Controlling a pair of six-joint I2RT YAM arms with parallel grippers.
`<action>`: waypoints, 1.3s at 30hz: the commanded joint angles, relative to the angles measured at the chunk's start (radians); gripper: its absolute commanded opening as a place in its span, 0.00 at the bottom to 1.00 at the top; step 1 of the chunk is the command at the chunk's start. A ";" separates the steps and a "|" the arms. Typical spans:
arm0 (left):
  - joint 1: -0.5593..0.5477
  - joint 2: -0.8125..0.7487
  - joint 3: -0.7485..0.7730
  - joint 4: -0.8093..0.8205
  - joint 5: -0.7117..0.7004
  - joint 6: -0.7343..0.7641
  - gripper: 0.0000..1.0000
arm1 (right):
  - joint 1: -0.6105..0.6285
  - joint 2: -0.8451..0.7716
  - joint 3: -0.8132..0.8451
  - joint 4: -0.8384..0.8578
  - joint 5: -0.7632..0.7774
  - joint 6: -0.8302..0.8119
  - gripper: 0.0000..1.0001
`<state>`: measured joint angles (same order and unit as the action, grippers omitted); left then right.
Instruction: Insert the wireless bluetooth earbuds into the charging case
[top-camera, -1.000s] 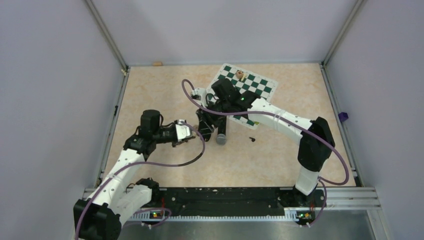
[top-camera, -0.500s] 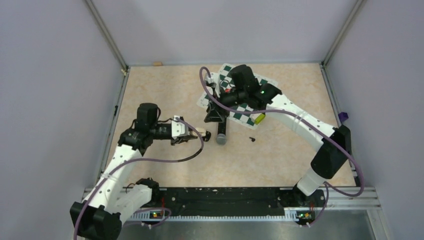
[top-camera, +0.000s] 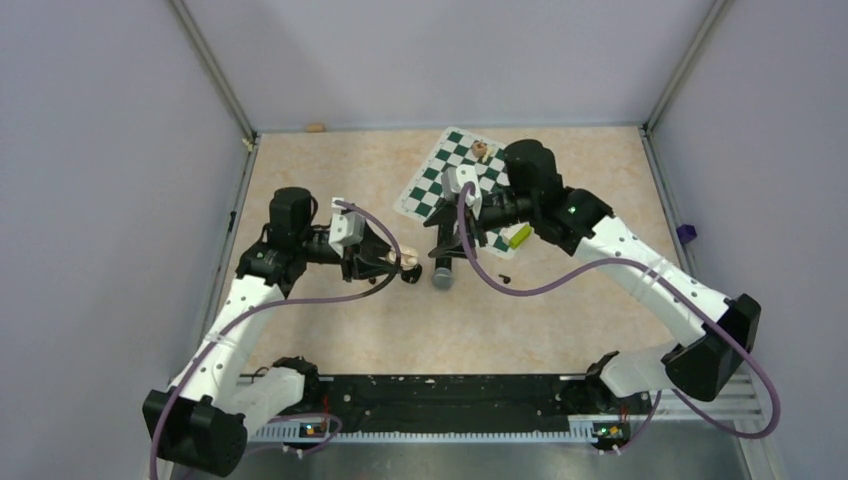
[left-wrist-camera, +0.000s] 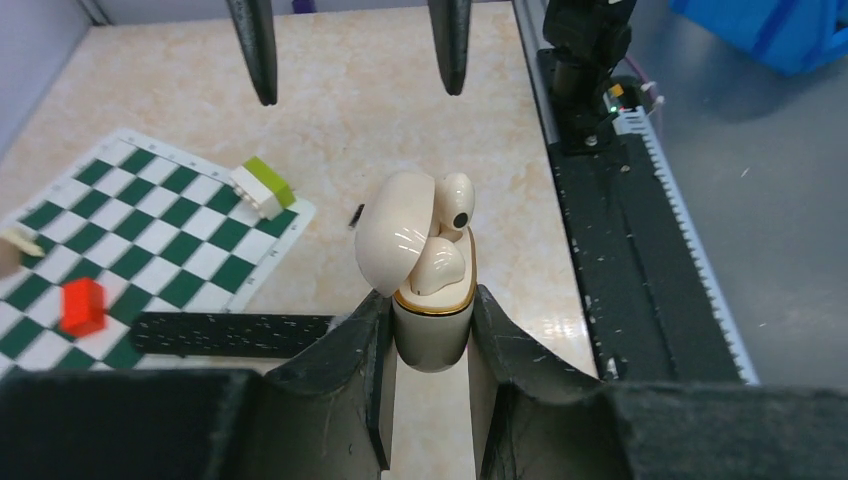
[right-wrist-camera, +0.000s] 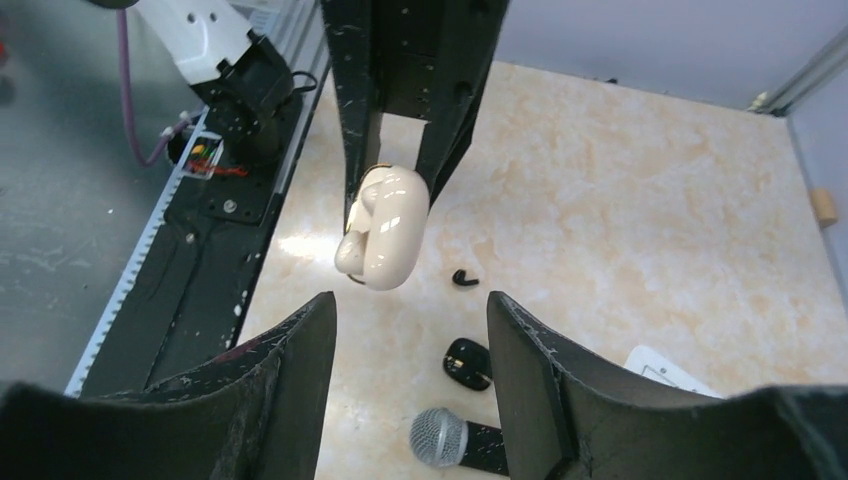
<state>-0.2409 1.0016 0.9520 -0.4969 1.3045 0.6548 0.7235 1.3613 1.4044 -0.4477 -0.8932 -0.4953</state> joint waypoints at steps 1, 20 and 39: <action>0.021 -0.025 -0.100 0.303 0.110 -0.307 0.00 | -0.006 -0.024 -0.091 0.129 -0.085 0.008 0.56; 0.028 -0.044 -0.176 0.403 0.122 -0.371 0.00 | 0.011 0.103 -0.186 0.551 -0.095 0.441 0.69; 0.038 -0.059 -0.184 0.400 0.121 -0.363 0.00 | 0.012 0.062 -0.183 0.576 -0.176 0.519 0.83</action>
<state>-0.2157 0.9554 0.7738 -0.1383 1.4528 0.2890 0.7288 1.4658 1.2179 0.0483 -1.0336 -0.0731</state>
